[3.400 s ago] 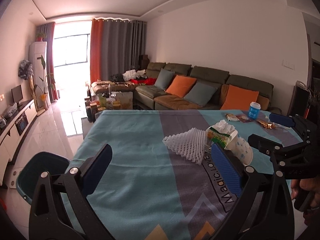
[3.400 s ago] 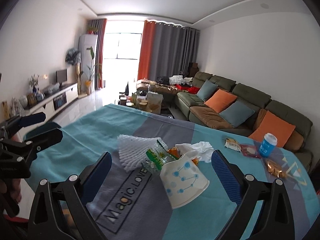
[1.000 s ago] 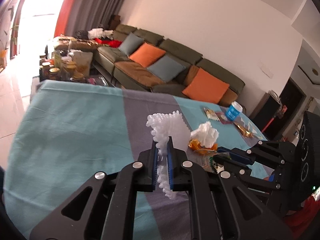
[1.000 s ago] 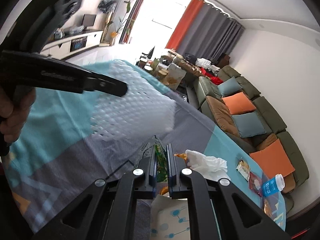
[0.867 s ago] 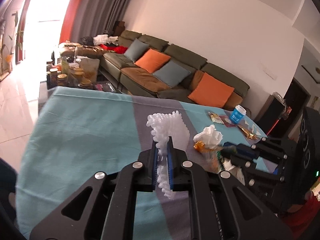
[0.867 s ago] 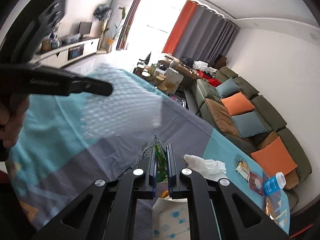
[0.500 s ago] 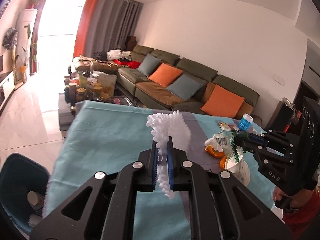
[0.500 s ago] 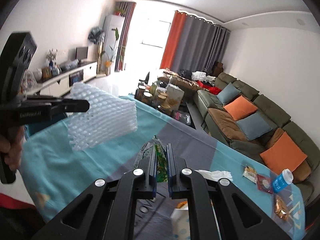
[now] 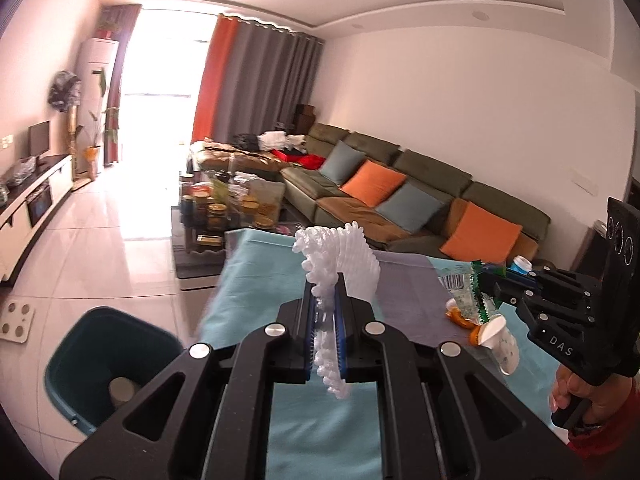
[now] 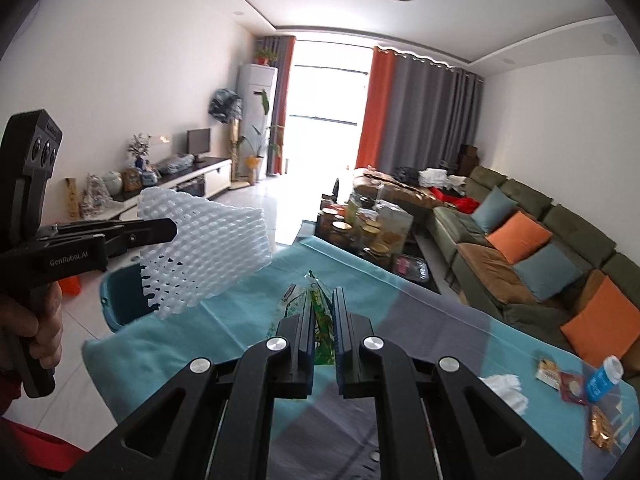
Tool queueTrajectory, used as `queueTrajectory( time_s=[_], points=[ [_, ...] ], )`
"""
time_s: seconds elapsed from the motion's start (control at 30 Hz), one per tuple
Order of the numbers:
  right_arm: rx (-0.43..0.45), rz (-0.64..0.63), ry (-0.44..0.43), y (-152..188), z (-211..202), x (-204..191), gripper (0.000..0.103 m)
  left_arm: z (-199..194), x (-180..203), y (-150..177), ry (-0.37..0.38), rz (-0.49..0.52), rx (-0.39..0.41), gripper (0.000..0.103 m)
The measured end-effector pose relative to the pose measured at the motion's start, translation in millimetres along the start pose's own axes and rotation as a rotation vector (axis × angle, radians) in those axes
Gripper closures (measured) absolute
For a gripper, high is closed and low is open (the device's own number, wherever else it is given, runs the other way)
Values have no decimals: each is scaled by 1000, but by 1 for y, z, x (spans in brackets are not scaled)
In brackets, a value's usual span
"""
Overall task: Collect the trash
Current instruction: 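Carry the foam net and green wrapper to the teal bin and release both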
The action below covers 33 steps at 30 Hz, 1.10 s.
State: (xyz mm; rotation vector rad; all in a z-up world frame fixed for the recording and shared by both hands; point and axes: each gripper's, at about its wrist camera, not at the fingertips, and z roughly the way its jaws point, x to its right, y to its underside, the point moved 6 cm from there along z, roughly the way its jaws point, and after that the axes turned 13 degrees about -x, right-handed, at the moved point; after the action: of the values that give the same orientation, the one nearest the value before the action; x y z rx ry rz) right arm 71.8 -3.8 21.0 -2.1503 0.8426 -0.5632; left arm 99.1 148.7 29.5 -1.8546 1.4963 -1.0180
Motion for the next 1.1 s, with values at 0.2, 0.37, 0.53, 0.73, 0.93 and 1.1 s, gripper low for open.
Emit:
queueTrajectory(
  time_s=[0.2, 0.37, 0.53, 0.73, 0.93, 1.1],
  points=[
    [22, -7, -85, -15, 10, -28, 96, -30, -29, 6, -75, -38, 24, 94],
    [30, -27, -150, -30, 24, -53, 96, -50, -57, 14, -144, -73, 30, 94],
    [21, -54, -214, -46, 40, -79, 96, -70, -84, 22, -204, -105, 36, 94],
    [-16, -85, -281, -59, 67, -111, 96, -86, -122, 38, -268, -162, 20, 94],
    [-98, -110, -358, -68, 100, -142, 96, -91, -170, 61, -319, -232, -17, 94],
    [-151, -150, -399, -76, 126, -172, 95, -89, -198, 74, -347, -271, -42, 94]
  ],
)
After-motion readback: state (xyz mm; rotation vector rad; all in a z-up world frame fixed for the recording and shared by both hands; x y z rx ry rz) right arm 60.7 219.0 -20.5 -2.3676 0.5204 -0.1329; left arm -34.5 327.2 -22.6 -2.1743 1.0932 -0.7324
